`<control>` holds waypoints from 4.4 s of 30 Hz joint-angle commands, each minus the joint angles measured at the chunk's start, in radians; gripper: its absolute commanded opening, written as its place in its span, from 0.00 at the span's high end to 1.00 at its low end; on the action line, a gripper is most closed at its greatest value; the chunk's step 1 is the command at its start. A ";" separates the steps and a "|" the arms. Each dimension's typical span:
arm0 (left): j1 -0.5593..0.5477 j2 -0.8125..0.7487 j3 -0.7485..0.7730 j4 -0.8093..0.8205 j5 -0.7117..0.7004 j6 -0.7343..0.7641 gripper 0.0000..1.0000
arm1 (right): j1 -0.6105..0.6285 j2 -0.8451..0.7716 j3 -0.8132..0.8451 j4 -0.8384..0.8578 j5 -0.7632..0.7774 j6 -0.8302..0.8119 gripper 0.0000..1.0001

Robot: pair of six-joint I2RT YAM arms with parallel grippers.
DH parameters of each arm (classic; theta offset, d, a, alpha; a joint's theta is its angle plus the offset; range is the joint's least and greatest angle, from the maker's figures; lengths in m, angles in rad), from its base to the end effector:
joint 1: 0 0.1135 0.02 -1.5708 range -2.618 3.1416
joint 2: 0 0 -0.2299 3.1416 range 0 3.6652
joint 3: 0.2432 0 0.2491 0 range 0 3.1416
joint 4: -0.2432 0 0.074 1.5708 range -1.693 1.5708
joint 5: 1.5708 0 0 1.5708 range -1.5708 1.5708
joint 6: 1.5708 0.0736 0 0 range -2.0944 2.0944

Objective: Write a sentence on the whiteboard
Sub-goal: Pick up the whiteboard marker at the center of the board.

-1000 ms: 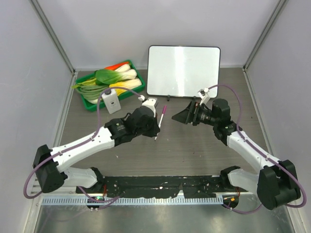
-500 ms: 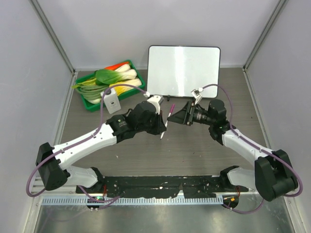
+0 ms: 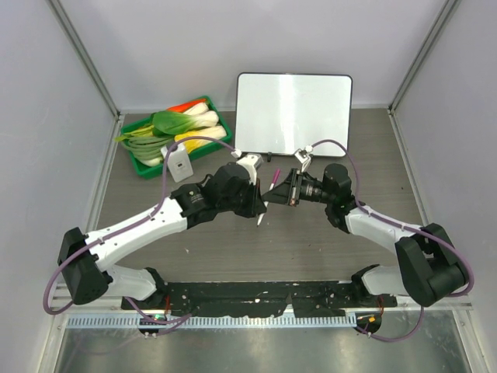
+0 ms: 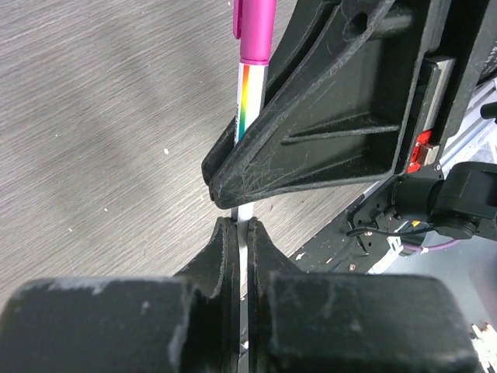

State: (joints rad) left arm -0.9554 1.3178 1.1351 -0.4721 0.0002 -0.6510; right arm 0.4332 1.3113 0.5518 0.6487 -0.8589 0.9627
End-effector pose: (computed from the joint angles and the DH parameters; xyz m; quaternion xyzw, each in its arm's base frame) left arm 0.1894 -0.2680 0.2613 0.1360 0.8866 -0.3182 0.3070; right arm 0.2480 0.1761 0.1992 -0.0907 0.7266 0.6274 0.2651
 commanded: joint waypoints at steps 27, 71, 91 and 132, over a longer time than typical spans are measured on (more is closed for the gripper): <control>0.167 -0.046 -0.112 0.401 0.438 -0.091 0.23 | -0.034 -0.265 -0.009 -0.184 0.348 0.131 0.99; 0.199 -0.100 -0.032 0.207 0.394 -0.026 1.00 | -0.123 -0.284 0.178 -0.463 0.262 -0.163 0.05; 0.210 -0.075 0.026 0.291 0.702 0.005 1.00 | -0.125 -0.279 0.117 -0.003 -0.089 0.044 0.28; 0.210 -0.075 -0.005 0.293 0.707 0.002 1.00 | -0.123 -0.317 0.062 0.054 -0.206 0.130 0.98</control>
State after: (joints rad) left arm -0.7475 1.2591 1.1255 -0.1982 0.7338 -0.6662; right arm 0.3099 1.0161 0.6197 0.6502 -1.0698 1.0996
